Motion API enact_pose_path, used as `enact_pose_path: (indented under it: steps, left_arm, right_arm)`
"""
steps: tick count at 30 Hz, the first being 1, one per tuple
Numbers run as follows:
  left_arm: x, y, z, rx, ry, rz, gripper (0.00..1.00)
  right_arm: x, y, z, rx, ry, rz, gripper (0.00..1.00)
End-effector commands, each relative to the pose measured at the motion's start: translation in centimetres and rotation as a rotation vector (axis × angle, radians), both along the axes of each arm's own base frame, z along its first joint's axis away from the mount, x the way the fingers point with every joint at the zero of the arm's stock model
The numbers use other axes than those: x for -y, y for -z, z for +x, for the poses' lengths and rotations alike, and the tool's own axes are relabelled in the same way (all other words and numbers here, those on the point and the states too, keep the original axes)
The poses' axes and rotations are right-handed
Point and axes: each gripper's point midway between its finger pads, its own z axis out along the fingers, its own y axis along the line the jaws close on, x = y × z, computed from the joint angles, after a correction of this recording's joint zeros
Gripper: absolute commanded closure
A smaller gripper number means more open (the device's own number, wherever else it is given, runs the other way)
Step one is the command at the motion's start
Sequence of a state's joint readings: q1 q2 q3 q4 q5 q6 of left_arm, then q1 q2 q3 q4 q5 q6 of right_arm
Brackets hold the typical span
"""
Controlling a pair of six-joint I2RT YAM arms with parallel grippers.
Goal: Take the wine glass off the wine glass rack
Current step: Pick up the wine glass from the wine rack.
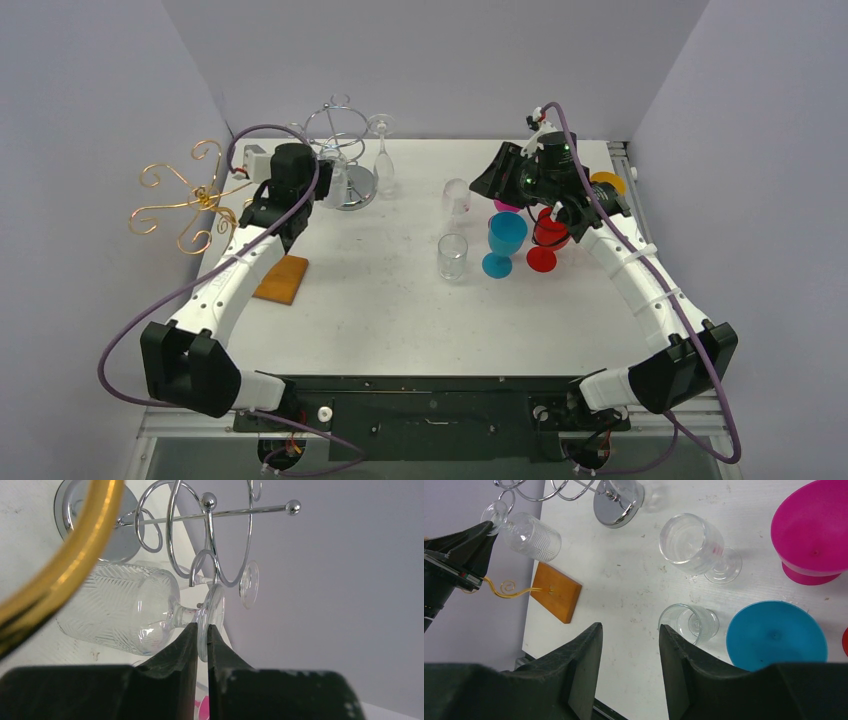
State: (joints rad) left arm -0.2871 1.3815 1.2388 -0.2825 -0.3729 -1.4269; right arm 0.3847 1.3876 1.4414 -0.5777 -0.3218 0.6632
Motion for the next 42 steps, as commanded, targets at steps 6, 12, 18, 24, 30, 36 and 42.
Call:
enact_pose_path:
  steps: [6,12,18,24,30,36,42]
  left_arm:
    - [0.8,-5.0,-1.0,0.160,0.054,-0.069,1.00]
    - [1.9,-5.5,-1.8,0.171,0.113,-0.076,1.00]
    - [3.2,-5.5,-2.9,0.178,0.174,-0.095,1.00]
    - [4.0,-6.4,-3.5,0.199,0.223,-0.105,1.00]
    - [4.8,-7.9,-4.0,0.227,0.273,-0.108,1.00]
    - [5.4,-9.1,-4.7,0.248,0.313,-0.106,1.00]
    - [5.8,-10.8,-5.4,0.286,0.346,-0.120,1.00]
  right_arm:
    - [0.4,-1.2,0.1,0.053,0.013,-0.007,0.58]
    - [0.4,-1.2,0.1,0.057,0.014,-0.011,0.58]
    - [0.5,-1.4,0.2,0.062,0.019,-0.013,0.58]
    - [0.6,-1.5,0.1,0.067,0.024,-0.016,0.58]
    - [0.7,-2.0,0.0,0.080,0.027,-0.015,0.58]
    - [0.5,-2.4,-0.1,0.088,0.023,-0.009,0.58]
    - [0.3,-2.8,-0.2,0.094,0.020,0.000,0.58]
